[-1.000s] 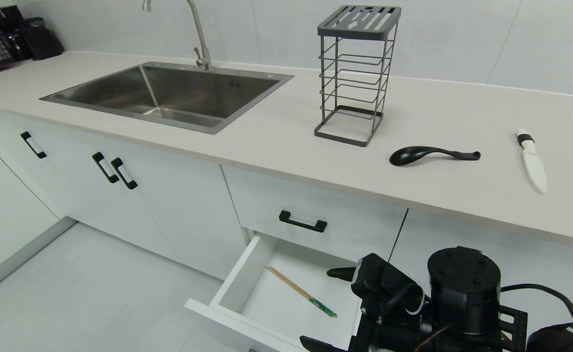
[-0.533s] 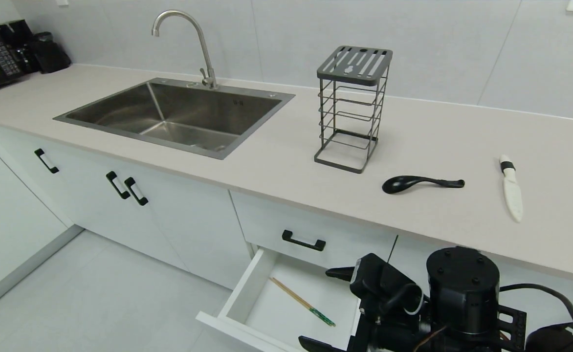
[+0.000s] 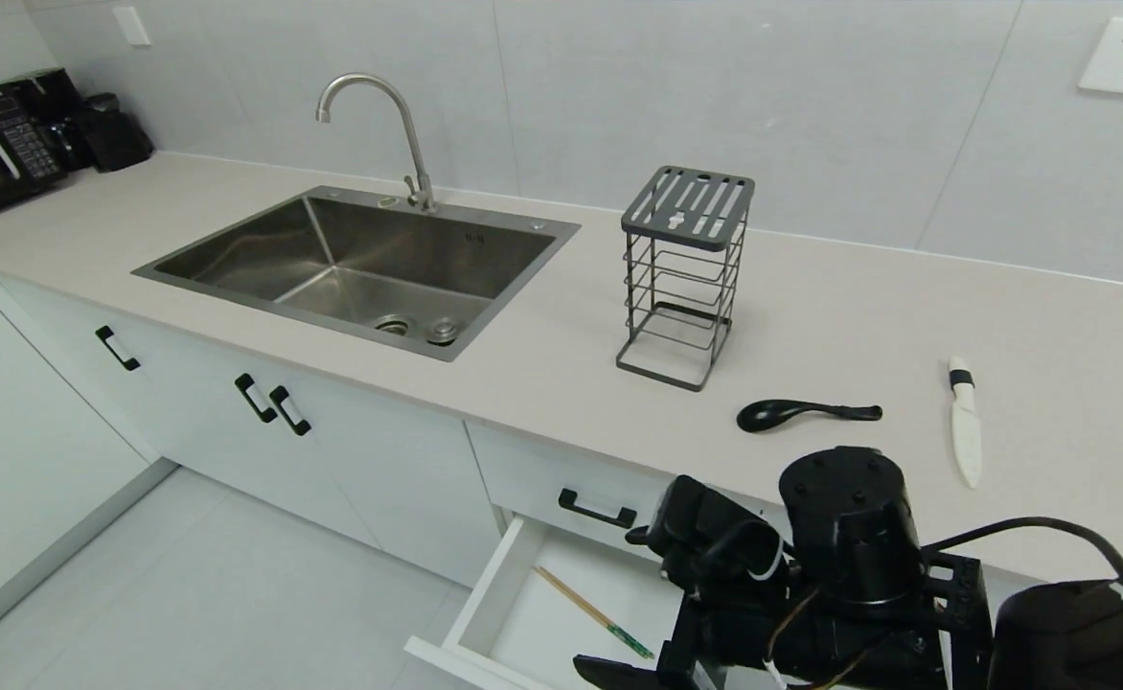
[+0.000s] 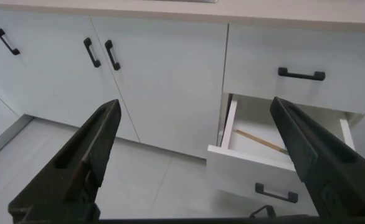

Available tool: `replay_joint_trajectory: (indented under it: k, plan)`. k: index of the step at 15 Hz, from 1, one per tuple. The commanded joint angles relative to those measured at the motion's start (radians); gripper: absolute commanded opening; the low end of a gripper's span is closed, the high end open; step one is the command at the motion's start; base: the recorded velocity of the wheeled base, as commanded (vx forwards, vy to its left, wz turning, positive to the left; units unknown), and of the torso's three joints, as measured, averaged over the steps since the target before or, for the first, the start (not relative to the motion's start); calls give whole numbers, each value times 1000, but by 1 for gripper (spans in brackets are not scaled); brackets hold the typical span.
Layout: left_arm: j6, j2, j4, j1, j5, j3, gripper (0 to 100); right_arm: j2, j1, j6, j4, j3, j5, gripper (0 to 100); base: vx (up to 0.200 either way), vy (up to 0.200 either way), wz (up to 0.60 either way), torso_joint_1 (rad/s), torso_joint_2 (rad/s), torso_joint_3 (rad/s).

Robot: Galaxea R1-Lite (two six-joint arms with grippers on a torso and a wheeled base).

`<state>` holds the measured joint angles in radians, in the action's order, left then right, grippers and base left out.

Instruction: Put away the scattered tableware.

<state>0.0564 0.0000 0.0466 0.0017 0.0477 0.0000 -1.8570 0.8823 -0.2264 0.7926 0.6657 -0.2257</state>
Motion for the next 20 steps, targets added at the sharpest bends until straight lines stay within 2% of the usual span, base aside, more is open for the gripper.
replay_joint_trajectory:
  k: [1, 2, 4, 6, 9, 12, 20]
  plan:
    - [0, 0, -1, 0, 0, 0, 100, 36, 0, -31, -167, 140, -26, 100, 0, 0, 0, 295, -559, -276]
    - [0, 0, -1, 0, 0, 0, 100, 41, -3, -87, -243, 176, -30, 100, 0, 0, 0, 290, -574, -271]
    - [0, 0, -1, 0, 0, 0, 100, 35, -25, -182, -279, 175, -30, 100, 0, 0, 0, 310, -596, -288]
    - [0, 0, -1, 0, 0, 0, 100, 36, -26, -122, -279, 166, -17, 100, 0, 0, 0, 168, -325, -164]
    - [0, 0, -1, 0, 0, 0, 100, 39, -42, -53, -276, 152, 100, 100, 0, 0, 0, 36, -68, -34]
    - [0, 0, -1, 0, 0, 0, 100, 59, -72, 2, -256, 144, 149, 100, 0, 0, 0, 0, 0, 0]
    - [0, 0, -1, 0, 0, 0, 100, 29, -310, -2, -173, 135, 157, 100, 0, 0, 0, 0, 0, 0]
